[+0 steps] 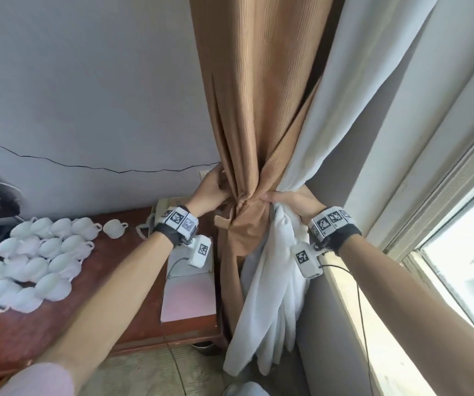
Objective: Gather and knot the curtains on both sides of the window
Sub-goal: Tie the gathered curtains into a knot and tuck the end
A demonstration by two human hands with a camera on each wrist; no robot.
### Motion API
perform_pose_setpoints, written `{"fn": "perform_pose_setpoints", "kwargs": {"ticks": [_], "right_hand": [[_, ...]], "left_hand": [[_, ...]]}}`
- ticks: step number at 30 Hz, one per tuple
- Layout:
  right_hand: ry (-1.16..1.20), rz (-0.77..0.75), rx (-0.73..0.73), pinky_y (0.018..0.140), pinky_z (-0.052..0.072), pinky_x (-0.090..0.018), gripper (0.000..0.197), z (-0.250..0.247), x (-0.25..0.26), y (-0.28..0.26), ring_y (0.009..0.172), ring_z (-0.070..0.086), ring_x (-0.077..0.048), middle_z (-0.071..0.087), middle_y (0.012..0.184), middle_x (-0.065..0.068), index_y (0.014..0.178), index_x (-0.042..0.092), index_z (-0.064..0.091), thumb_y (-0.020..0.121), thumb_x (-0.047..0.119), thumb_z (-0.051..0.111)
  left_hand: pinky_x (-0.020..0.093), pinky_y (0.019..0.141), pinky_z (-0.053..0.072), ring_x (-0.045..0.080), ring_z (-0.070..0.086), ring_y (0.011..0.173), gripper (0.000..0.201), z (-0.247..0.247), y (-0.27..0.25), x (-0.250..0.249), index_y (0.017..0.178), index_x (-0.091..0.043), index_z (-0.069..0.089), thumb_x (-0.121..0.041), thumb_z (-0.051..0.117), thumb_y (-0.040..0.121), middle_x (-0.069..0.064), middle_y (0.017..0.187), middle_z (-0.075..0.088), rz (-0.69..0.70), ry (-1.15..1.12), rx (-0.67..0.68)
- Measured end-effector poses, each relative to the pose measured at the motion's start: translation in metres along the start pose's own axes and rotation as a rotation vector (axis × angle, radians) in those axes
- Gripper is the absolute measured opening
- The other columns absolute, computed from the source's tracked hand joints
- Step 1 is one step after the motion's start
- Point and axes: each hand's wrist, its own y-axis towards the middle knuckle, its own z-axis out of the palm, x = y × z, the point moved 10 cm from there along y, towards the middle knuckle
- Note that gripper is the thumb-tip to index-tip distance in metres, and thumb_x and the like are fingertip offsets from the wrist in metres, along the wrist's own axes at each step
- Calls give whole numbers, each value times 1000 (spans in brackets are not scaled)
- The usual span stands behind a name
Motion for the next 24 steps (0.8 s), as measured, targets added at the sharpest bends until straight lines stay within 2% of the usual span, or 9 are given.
{"fn": "perform_pose_setpoints", "kwargs": {"ticks": [4,7,8,11,14,17,19,22,24], "right_hand": [[4,36,50,79,63,-29,52,-7,-1,-2,100,79,-26,81,106,-11,113,4,74,64,5,91],[40,50,137,86,61,-36,22,-4,-3,2,94,78,-28,80,96,-14,89,6,82,68,2,80],[45,57,162,83,61,-35,14,-2,-5,2,87,79,-25,80,88,-13,78,9,83,73,-2,75],[85,73,181,66,61,-24,44,-3,-7,4,66,77,-14,78,70,-6,59,10,80,87,-16,58],[142,58,208,90,64,-40,17,-4,-5,8,90,78,-32,76,101,-26,97,-9,78,81,-7,74],[167,94,215,97,60,-47,78,-5,-10,12,100,73,-42,70,112,-33,117,-17,66,54,15,100],[157,88,256,106,54,-54,75,-2,-11,12,109,69,-46,67,118,-35,114,-15,69,54,18,100],[165,91,258,121,36,-65,70,-2,-12,11,126,56,-56,57,131,-41,119,-20,64,65,12,95],[170,55,248,117,43,-62,68,-2,-9,10,127,59,-56,60,131,-42,126,-20,61,70,5,89]], "left_hand": [[11,72,48,-14,64,83,28,27,-7,-11,116,-4,63,4,70,91,-8,97,69,56,30,47],[28,69,51,2,61,77,6,34,-10,-23,91,-10,69,-4,71,91,-5,81,68,95,100,56],[30,68,50,6,62,76,13,35,-11,-24,84,-15,67,-5,71,91,-4,78,67,101,118,63],[28,76,53,21,69,100,12,31,-20,-31,99,-18,71,-18,76,88,4,100,73,197,288,74],[28,76,49,22,62,110,39,8,-19,-33,107,-14,72,-40,84,81,5,121,67,237,538,29],[38,85,54,17,60,108,53,-11,-12,-21,101,-19,74,-63,83,72,-2,119,66,166,760,179],[38,87,54,13,62,99,34,-14,-17,-16,91,-29,69,-54,85,76,-7,108,68,133,666,343],[21,88,45,5,59,96,23,-28,-24,-15,87,-32,65,-36,88,81,-14,99,65,105,566,427],[22,96,42,3,60,100,27,-38,-27,-14,84,-31,63,-33,89,80,-18,95,66,81,534,446]]}}
